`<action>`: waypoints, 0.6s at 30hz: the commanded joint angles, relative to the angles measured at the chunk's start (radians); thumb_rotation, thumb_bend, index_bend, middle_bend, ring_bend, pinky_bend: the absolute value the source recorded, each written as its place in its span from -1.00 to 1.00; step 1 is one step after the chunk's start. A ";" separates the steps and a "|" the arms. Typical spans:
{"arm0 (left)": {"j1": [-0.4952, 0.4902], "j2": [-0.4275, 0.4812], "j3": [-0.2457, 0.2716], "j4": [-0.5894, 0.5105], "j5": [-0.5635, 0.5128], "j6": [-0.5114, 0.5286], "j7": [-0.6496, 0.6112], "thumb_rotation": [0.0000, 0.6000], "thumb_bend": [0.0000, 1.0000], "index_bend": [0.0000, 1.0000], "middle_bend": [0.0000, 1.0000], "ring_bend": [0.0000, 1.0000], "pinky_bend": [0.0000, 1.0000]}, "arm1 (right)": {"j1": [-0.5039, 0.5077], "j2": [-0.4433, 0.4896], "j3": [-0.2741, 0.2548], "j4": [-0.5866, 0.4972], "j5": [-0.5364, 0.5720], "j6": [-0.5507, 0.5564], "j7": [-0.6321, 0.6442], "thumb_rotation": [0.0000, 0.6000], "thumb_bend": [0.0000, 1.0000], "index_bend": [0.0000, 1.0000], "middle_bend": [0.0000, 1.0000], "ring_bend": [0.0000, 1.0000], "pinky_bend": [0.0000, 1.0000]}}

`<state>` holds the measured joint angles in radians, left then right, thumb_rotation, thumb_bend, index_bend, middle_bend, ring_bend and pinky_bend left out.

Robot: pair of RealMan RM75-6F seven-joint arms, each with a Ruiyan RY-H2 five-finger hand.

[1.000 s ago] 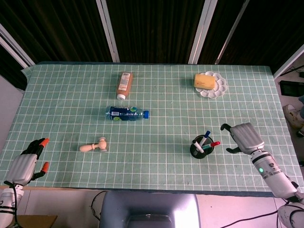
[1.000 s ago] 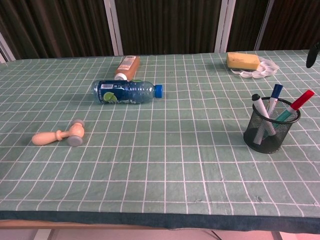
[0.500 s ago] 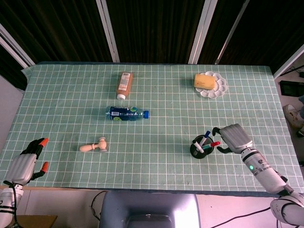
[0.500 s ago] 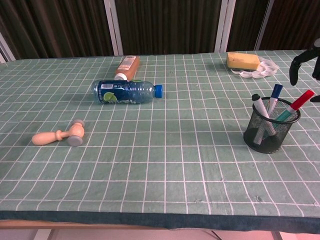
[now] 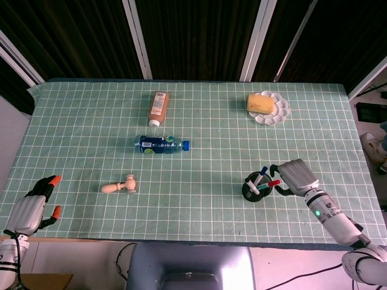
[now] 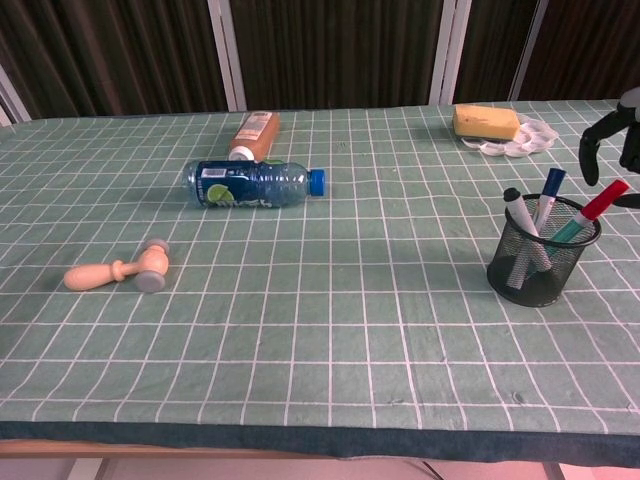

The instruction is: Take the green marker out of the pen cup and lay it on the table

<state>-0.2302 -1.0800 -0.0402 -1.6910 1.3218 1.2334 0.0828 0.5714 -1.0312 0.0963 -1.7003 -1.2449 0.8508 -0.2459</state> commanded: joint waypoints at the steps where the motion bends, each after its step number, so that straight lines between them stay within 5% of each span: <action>1: -0.001 0.000 0.000 0.000 -0.001 -0.001 0.001 1.00 -0.05 -0.85 -0.94 -0.94 -0.42 | 0.002 0.003 -0.003 -0.001 0.007 -0.002 -0.001 1.00 -0.04 0.17 1.00 1.00 0.98; 18: -0.002 0.001 -0.001 -0.002 -0.006 -0.005 0.004 1.00 -0.05 -0.85 -0.94 -0.94 -0.42 | 0.009 0.004 -0.014 0.003 0.005 0.004 0.020 1.00 0.10 0.27 1.00 1.00 0.98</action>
<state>-0.2323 -1.0792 -0.0408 -1.6928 1.3161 1.2284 0.0867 0.5801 -1.0275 0.0822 -1.6971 -1.2402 0.8550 -0.2257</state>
